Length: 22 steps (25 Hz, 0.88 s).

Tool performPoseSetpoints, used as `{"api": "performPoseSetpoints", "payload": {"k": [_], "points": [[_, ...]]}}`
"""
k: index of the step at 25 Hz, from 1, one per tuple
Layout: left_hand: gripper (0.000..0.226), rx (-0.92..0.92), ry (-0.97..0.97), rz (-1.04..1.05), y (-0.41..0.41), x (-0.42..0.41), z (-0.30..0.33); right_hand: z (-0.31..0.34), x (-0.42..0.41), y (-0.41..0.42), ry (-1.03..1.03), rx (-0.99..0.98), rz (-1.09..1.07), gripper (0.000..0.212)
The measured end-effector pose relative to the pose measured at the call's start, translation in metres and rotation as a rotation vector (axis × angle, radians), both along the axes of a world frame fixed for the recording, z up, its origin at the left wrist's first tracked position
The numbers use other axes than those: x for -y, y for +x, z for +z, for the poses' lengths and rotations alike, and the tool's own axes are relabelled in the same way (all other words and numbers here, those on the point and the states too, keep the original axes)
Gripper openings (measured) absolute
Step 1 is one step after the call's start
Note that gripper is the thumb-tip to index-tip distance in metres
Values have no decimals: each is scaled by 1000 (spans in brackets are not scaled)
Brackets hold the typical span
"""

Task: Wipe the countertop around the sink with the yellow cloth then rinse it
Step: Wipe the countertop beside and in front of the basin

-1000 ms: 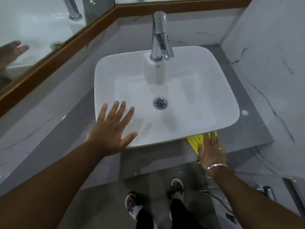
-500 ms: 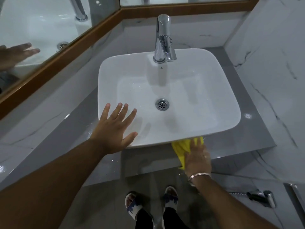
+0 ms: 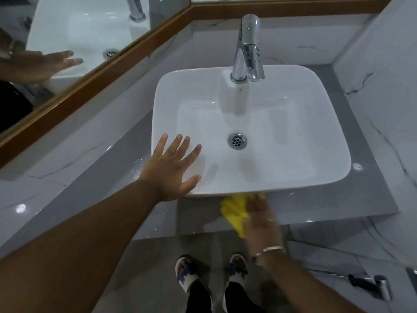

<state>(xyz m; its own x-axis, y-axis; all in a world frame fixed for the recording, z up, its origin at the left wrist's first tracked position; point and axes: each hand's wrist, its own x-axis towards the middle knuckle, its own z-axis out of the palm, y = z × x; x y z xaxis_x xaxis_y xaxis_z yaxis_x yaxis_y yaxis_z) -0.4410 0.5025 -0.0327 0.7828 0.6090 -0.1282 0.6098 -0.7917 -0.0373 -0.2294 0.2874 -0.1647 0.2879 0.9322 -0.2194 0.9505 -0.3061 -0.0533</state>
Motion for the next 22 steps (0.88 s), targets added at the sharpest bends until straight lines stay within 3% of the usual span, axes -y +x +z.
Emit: {"api": "performPoseSetpoints", "payload": {"k": [3, 5, 7, 9, 11, 13, 15, 17, 20, 22], "points": [[76, 2, 5, 3, 0, -1, -1, 17, 27, 60, 31, 59, -449, 66], [76, -6, 0, -1, 1, 0, -2, 26, 11, 32, 24, 15, -572, 68], [76, -9, 0, 3, 1, 0, -1, 38, -10, -33, 122, -142, -462, 66], [75, -16, 2, -2, 1, 1, 0, 42, -23, -99, 127, -239, -85, 57], [75, -29, 6, 5, 1, 2, 2, 34, -26, -136, 24, -214, 337, 66], [75, -49, 1, 13, 2, 2, 2, 20, -28, -116, 27, -214, 416, 67], [75, -68, 6, 18, 1, 2, 1, 23, -14, -68, -8, -258, 330, 66], [74, -91, 16, 16, 1, 1, 0, 15, 12, -4, 43, -178, 238, 67], [73, -99, -1, 26, 3, 1, -1, 15, 38, 93, 34, -80, -97, 68], [73, -99, -2, 16, 2, 1, 0, 21, 43, 115, 9, -55, -291, 70]]}}
